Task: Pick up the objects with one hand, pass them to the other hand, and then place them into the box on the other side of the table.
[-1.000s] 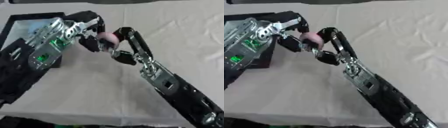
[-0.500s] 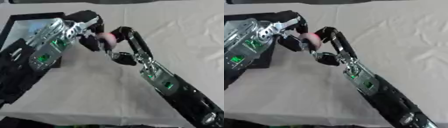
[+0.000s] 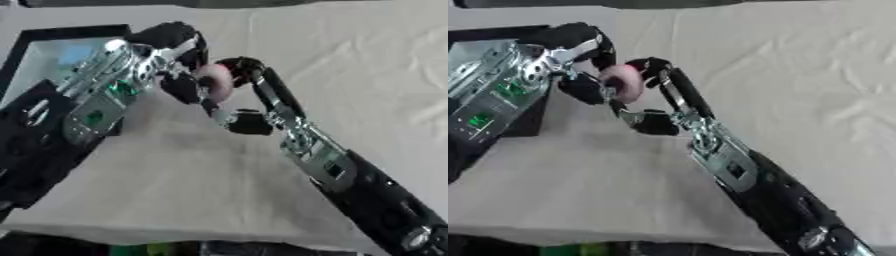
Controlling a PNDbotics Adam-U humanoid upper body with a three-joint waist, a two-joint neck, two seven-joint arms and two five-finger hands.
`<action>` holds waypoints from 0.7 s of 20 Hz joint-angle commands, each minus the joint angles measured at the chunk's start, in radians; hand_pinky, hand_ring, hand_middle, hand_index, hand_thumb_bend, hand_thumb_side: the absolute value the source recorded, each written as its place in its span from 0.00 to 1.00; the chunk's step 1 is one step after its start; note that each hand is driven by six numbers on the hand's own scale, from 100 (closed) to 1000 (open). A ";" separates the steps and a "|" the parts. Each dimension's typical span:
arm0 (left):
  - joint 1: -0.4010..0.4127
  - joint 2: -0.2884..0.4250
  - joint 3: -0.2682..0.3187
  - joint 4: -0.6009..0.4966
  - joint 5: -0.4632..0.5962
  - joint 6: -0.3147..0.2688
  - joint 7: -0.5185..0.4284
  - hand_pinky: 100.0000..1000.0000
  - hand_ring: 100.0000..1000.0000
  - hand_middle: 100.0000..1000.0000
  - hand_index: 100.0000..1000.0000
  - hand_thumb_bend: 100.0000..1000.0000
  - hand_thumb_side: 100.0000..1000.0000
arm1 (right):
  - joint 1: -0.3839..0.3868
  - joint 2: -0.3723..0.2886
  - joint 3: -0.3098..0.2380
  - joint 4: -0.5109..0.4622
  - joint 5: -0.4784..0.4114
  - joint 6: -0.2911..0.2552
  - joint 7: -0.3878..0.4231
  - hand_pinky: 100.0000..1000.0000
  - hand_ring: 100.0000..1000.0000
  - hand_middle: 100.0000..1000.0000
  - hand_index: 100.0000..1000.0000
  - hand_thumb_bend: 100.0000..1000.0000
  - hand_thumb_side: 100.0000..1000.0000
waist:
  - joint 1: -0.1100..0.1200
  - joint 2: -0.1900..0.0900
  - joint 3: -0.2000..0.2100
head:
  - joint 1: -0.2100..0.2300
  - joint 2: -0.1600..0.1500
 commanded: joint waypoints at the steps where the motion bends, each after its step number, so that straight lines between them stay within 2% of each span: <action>1: -0.008 0.024 0.036 -0.027 -0.009 0.031 -0.004 0.72 0.61 0.42 0.38 0.00 0.06 | -0.012 -0.003 -0.010 -0.017 0.003 0.012 -0.008 0.63 0.67 0.65 0.77 0.28 0.23 | 0.002 -0.018 -0.001 | 0.004 -0.008; 9: -0.004 0.044 0.068 -0.068 0.002 0.058 0.032 0.70 0.60 0.40 0.37 0.00 0.07 | -0.010 -0.011 -0.015 -0.026 -0.007 0.032 -0.012 0.62 0.66 0.65 0.77 0.27 0.23 | 0.000 -0.023 0.004 | 0.004 -0.005; 12: 0.007 0.072 0.138 -0.129 -0.031 0.096 0.075 0.70 0.61 0.41 0.37 0.00 0.07 | -0.009 -0.017 -0.017 -0.029 -0.023 0.041 -0.012 0.62 0.66 0.64 0.76 0.26 0.20 | 0.001 -0.025 0.004 | 0.010 -0.005; 14: 0.019 0.092 0.191 -0.131 -0.032 0.105 0.110 0.70 0.61 0.41 0.37 0.00 0.06 | -0.011 -0.020 -0.018 -0.030 -0.036 0.053 -0.011 0.62 0.66 0.64 0.76 0.26 0.16 | 0.003 -0.024 0.003 | 0.015 -0.009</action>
